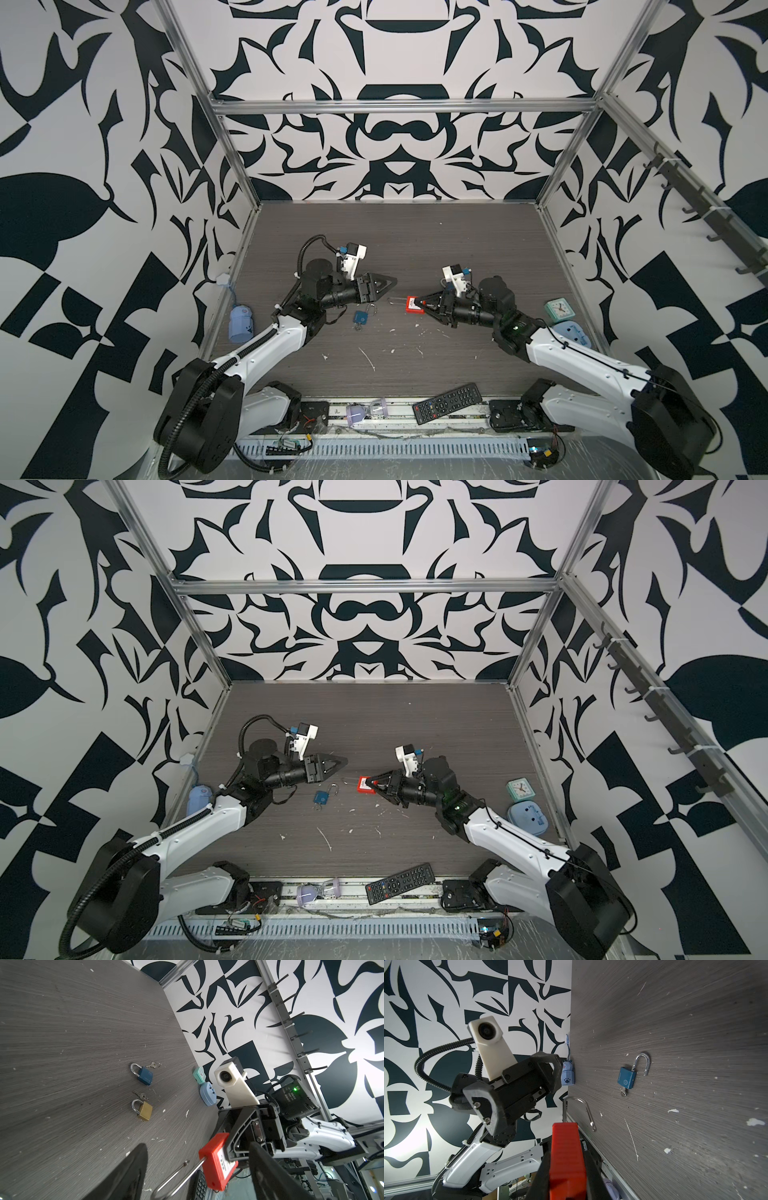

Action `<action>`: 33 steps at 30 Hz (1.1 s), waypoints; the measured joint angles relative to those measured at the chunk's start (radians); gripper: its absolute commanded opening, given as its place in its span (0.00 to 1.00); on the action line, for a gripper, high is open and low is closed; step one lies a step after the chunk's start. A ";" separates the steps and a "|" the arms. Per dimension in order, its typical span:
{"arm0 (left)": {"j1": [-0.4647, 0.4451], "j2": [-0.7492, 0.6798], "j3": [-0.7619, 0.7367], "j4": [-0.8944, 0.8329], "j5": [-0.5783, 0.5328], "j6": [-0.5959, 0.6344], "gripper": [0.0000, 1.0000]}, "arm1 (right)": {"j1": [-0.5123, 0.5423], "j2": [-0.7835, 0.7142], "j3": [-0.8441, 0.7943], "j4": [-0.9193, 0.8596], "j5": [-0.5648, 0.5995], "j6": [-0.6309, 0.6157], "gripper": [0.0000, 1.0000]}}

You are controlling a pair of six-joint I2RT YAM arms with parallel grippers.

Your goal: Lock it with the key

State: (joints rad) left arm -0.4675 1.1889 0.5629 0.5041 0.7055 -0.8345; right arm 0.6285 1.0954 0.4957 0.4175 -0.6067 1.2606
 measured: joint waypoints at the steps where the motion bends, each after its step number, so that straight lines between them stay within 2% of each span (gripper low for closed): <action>1: 0.000 0.000 0.000 0.004 0.005 -0.004 0.74 | 0.000 0.002 0.003 0.001 0.000 0.001 0.00; 10: -0.016 0.011 -0.012 0.031 0.031 -0.030 0.67 | 0.000 0.013 0.063 0.036 -0.008 0.012 0.00; 13: -0.018 0.012 -0.015 0.037 0.037 -0.040 0.57 | 0.000 0.014 0.073 0.036 -0.010 0.011 0.00; 17: -0.018 0.012 -0.020 0.047 0.041 -0.055 0.39 | 0.000 0.026 0.076 0.047 -0.010 0.008 0.00; 22: -0.018 0.011 -0.026 0.055 0.046 -0.069 0.32 | 0.000 0.037 0.076 0.051 -0.010 0.007 0.00; 24: -0.018 0.011 -0.028 0.056 0.047 -0.076 0.25 | 0.000 0.038 0.076 0.051 -0.010 0.005 0.00; 28: -0.018 0.009 -0.032 0.058 0.048 -0.090 0.17 | 0.000 0.038 0.076 0.052 -0.011 -0.008 0.00; 33: -0.017 -0.018 -0.039 0.079 0.051 -0.127 0.00 | -0.001 0.034 0.076 0.056 -0.030 -0.042 0.00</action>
State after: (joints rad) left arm -0.4843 1.1713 0.5236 0.5831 0.7570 -0.9619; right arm 0.6273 1.1297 0.5713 0.4740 -0.6365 1.2182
